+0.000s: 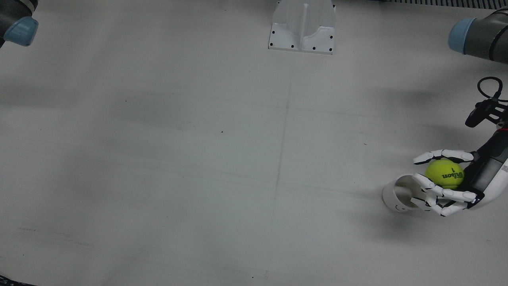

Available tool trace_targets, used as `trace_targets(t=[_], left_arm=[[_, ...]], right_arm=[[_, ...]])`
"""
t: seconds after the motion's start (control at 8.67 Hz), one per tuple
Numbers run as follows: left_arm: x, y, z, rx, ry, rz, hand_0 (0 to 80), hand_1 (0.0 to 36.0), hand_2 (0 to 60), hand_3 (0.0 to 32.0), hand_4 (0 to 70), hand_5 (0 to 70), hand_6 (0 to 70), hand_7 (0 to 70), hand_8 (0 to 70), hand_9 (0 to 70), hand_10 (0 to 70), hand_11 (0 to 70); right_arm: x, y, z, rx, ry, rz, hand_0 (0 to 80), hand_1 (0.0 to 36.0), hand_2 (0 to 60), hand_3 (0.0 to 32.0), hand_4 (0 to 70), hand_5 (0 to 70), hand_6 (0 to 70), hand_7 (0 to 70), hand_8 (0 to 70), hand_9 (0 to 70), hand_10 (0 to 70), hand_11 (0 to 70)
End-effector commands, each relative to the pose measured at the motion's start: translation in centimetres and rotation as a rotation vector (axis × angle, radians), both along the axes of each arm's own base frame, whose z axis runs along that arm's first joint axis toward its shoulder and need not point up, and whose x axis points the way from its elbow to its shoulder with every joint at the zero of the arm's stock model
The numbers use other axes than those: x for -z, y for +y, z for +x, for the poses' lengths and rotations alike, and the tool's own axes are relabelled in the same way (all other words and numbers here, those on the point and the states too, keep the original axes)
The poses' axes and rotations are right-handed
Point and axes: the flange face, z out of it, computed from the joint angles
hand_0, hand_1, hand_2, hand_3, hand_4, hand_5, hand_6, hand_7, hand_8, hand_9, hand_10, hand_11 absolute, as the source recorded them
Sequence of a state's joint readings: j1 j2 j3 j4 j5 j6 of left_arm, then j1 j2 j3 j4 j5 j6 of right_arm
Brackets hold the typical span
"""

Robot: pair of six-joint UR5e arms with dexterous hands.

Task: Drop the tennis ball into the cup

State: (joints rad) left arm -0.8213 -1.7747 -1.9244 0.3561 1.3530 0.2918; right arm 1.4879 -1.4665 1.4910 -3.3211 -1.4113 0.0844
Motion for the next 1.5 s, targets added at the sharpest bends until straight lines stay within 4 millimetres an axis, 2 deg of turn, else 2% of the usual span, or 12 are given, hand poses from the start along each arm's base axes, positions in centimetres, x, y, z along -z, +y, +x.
trace_targets(t=[0.0,0.23,0.35,0.46,0.58,0.69,0.81,1.15,1.27,1.38], left_arm=[[0.9,0.3,-0.4,0.001,0.014,0.012,80.0,36.0,60.0,0.0,65.8,18.7,26.5,70.0,60.2,70.0,22.8,36.0],[0.5,-0.1,0.0,-0.002,0.026,0.029,80.0,36.0,60.0,0.0,65.8,18.4,25.9,70.0,58.4,70.0,22.9,36.1],[0.5,-0.1,0.3,-0.010,0.037,0.042,80.0,36.0,60.0,0.0,58.9,16.6,22.3,68.3,49.7,70.0,20.5,32.7],[0.5,-0.1,0.3,-0.011,0.040,0.046,80.0,36.0,60.0,0.0,45.5,14.3,17.4,53.5,34.6,53.1,16.2,26.5],[0.2,-0.3,0.5,-0.012,0.043,0.045,72.4,36.0,53.5,0.0,30.4,12.2,13.1,38.8,20.8,34.4,12.9,21.7],[-0.3,-0.4,0.6,-0.014,0.047,0.047,68.8,36.0,47.5,0.0,20.4,11.2,9.0,22.6,9.9,16.7,9.5,17.0],[-0.6,-0.4,0.6,-0.014,0.047,0.047,68.8,36.0,47.4,0.0,14.2,11.0,7.0,14.4,5.4,9.1,6.9,13.5],[-0.8,-0.6,0.5,-0.013,0.058,0.055,69.0,36.0,46.2,0.0,12.3,10.8,6.3,12.3,3.7,6.6,4.9,10.7],[0.2,-0.4,-0.4,-0.010,0.074,0.076,68.1,36.0,46.1,0.0,12.1,10.7,6.2,12.2,3.5,6.3,4.9,10.5],[2.7,-1.4,-5.6,0.057,0.069,0.100,67.5,36.0,46.4,0.0,12.1,10.7,6.2,12.1,3.4,6.1,4.8,10.5]], right_arm=[[0.0,0.0,0.0,0.000,0.000,0.000,0.0,0.0,0.0,0.0,0.0,0.0,0.0,0.0,0.0,0.0,0.0,0.0],[0.1,-0.1,0.0,0.000,0.000,0.001,0.0,0.0,0.0,0.0,0.0,0.0,0.0,0.0,0.0,0.0,0.0,0.0],[0.0,0.0,0.0,0.000,0.000,0.000,0.0,0.0,0.0,0.0,0.0,0.0,0.0,0.0,0.0,0.0,0.0,0.0],[0.0,0.0,0.0,0.000,0.000,0.000,0.0,0.0,0.0,0.0,0.0,0.0,0.0,0.0,0.0,0.0,0.0,0.0],[0.0,0.0,0.0,0.000,0.000,0.000,0.0,0.0,0.0,0.0,0.0,0.0,0.0,0.0,0.0,0.0,0.0,0.0],[0.0,0.0,0.0,0.000,0.000,0.000,0.0,0.0,0.0,0.0,0.0,0.0,0.0,0.0,0.0,0.0,0.0,0.0],[0.0,0.0,0.0,0.000,0.000,0.000,0.0,0.0,0.0,0.0,0.0,0.0,0.0,0.0,0.0,0.0,0.0,0.0],[0.1,-0.1,0.0,0.000,0.000,0.001,0.0,0.0,0.0,0.0,0.0,0.0,0.0,0.0,0.0,0.0,0.0,0.0],[0.0,0.0,0.0,0.000,0.000,0.000,0.0,0.0,0.0,0.0,0.0,0.0,0.0,0.0,0.0,0.0,0.0,0.0],[0.1,-0.1,0.0,0.000,0.000,0.001,0.0,0.0,0.0,0.0,0.0,0.0,0.0,0.0,0.0,0.0,0.0,0.0]])
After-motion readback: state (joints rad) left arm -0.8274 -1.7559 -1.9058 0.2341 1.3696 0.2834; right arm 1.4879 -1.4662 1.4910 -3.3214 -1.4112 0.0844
